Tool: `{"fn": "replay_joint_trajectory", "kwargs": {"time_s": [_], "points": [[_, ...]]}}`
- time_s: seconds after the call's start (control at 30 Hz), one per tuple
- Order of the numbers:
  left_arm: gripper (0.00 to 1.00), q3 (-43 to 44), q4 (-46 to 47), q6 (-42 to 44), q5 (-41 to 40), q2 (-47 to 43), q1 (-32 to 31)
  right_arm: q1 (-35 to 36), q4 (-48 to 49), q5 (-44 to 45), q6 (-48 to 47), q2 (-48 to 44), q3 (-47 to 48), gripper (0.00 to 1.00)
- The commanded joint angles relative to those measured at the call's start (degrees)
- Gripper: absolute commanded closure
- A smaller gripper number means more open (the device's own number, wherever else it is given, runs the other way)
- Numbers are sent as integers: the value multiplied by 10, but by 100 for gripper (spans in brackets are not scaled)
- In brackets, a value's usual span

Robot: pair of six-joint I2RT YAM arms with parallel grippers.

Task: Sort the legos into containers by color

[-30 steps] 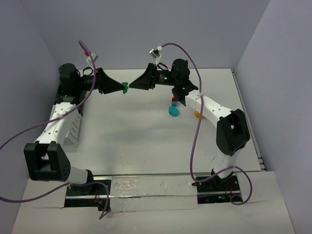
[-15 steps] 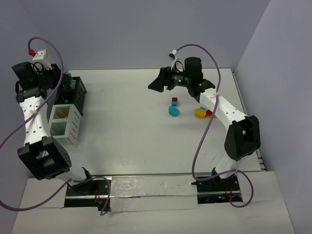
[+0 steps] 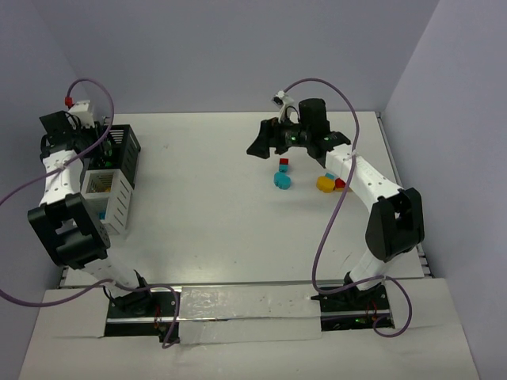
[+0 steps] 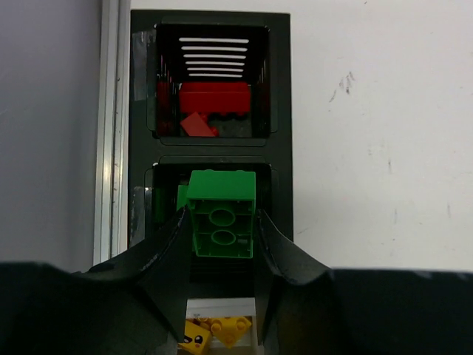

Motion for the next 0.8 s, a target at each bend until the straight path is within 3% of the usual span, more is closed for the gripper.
{"fn": "replay_joint_trajectory", "kwargs": {"time_s": [0.0,0.27,0.37,0.43,0.47,0.63,0.77], "points": [[95,7,31,22,-11,18,3,-9,-19,11,-27,-17,21,6],[45,-34,45,25,-17,-4,7,-30,-65,56,-69,-25,24,6],[33,-33,42,24,-11,-12,7,-51,-101,75,-100,-35,22,6],[30,-28,41,23,-4,-18,7,-65,-125,89,-131,-40,21,6],[23,-22,40,23,5,-26,7,-73,-147,100,-153,-46,20,6],[22,13,39,16,42,-55,5,-145,-235,144,-233,-61,10,8],[22,55,4,30,149,-69,-3,-201,-353,153,-418,-57,18,13]]}}
